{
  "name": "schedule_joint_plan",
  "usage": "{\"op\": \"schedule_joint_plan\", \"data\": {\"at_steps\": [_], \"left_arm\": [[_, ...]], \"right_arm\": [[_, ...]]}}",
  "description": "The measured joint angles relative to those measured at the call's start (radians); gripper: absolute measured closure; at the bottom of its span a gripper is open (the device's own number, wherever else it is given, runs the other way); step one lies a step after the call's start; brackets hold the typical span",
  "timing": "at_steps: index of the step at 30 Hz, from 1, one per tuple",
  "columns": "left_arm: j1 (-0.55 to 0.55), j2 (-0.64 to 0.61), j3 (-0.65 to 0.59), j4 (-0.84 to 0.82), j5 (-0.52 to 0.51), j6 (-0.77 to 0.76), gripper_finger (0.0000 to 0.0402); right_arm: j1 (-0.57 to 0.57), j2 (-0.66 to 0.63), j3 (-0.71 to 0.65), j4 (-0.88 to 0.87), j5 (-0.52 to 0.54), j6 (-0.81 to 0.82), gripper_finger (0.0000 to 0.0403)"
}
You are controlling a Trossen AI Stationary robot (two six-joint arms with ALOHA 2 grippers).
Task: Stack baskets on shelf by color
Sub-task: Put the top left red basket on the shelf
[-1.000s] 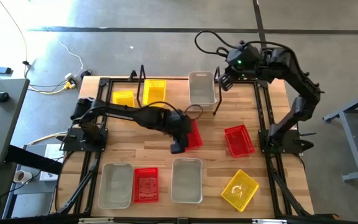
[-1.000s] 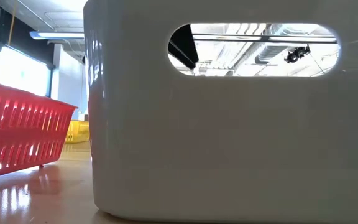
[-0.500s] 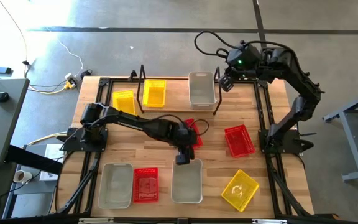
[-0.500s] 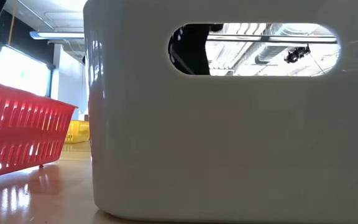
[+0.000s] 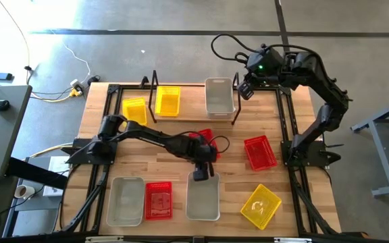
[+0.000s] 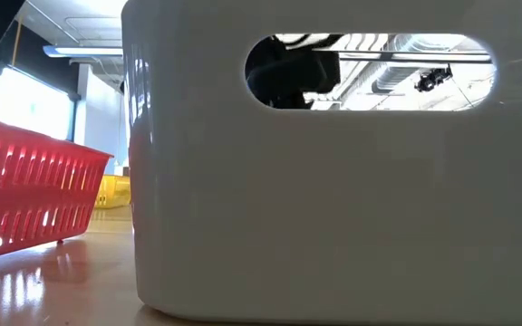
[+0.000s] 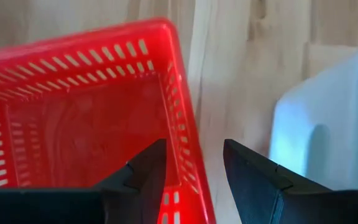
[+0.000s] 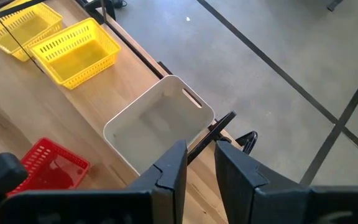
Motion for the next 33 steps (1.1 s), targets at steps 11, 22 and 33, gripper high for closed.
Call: {"op": "schedule_joint_plan", "data": {"at_steps": [11,22,33], "left_arm": [[-0.002,0.023,0.000,-0.001,0.002,0.005,0.0306],[-0.014,0.013,0.001,-0.072,0.000,0.065,0.0390],[-0.045,-0.102,0.000,-0.212,-0.025,0.142,0.0400]], "right_arm": [[0.000,0.000,0.000,0.000,0.000,0.000,0.0332],[0.000,0.000,0.000,0.000,0.000,0.000,0.0332],[0.000,0.000,0.000,0.000,0.001,0.008,0.0332]]}}
